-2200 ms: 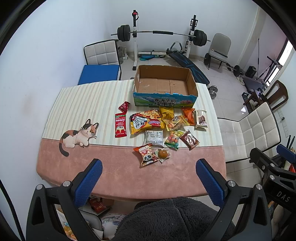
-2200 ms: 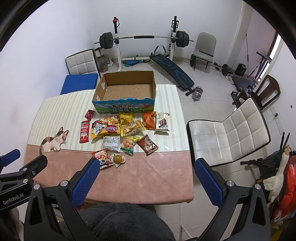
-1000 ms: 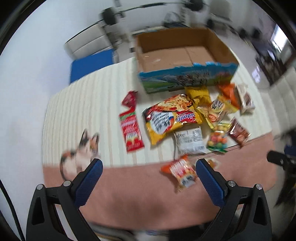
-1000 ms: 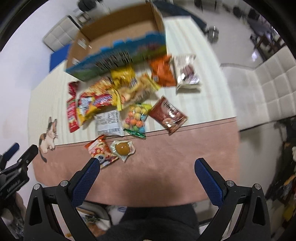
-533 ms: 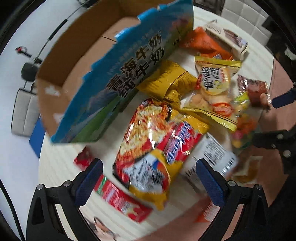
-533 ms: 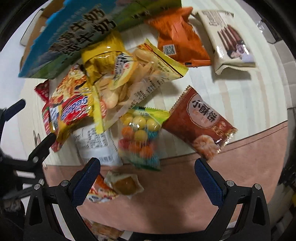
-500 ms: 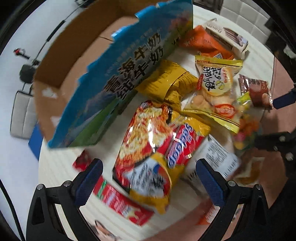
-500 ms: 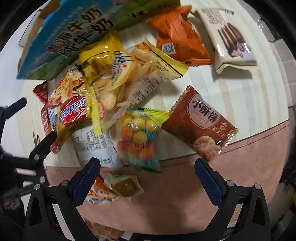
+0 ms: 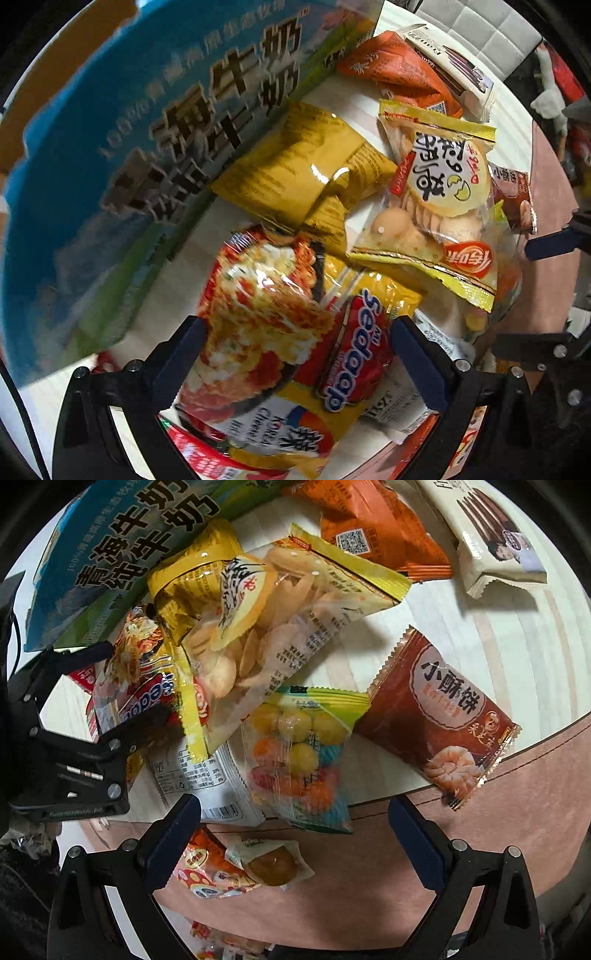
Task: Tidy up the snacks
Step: 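Reach the left tool to the Sedaap noodle pack while the right tool reaches the gumball bag, then grasp the Sedaap pack with the left tool while the right tool grasps the gumball bag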
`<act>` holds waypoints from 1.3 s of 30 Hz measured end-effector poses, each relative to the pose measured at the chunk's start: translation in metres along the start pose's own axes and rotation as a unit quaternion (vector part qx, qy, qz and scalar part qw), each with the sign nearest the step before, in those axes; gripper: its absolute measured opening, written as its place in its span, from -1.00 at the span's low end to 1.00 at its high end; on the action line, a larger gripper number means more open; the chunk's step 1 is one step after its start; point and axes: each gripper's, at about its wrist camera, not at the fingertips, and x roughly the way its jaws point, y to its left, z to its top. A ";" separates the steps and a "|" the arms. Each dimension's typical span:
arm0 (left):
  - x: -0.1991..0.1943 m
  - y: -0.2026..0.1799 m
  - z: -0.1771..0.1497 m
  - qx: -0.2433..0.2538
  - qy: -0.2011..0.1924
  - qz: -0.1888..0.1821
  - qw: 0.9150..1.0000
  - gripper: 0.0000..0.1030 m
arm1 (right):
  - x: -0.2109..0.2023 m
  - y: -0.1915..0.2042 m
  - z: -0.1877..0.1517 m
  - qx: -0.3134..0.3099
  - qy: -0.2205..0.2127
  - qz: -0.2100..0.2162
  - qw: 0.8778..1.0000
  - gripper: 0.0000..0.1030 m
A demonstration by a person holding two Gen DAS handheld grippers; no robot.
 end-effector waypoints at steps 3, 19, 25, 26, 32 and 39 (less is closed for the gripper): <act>0.001 0.005 -0.004 -0.009 -0.010 0.002 1.000 1.00 | 0.010 -0.001 0.002 0.014 0.003 0.000 1.000 0.95; 0.021 0.055 -0.025 -0.047 0.016 -0.060 0.997 1.00 | 0.033 -0.008 -0.002 -0.001 0.017 -0.032 0.999 0.93; 0.049 0.052 -0.020 -0.066 0.043 0.020 0.997 0.85 | 0.027 0.007 0.005 0.002 0.016 -0.052 0.999 0.63; 0.050 0.051 -0.020 -0.071 0.044 0.030 0.996 0.78 | 0.027 0.009 0.008 0.006 0.016 -0.052 0.998 0.60; 0.066 0.109 -0.037 -0.277 0.092 0.031 0.956 0.75 | 0.024 -0.003 0.007 0.035 0.023 -0.014 0.999 0.28; 0.080 0.168 -0.092 -0.446 0.079 -0.032 0.891 0.75 | 0.015 -0.008 0.006 0.027 0.021 -0.025 0.999 0.37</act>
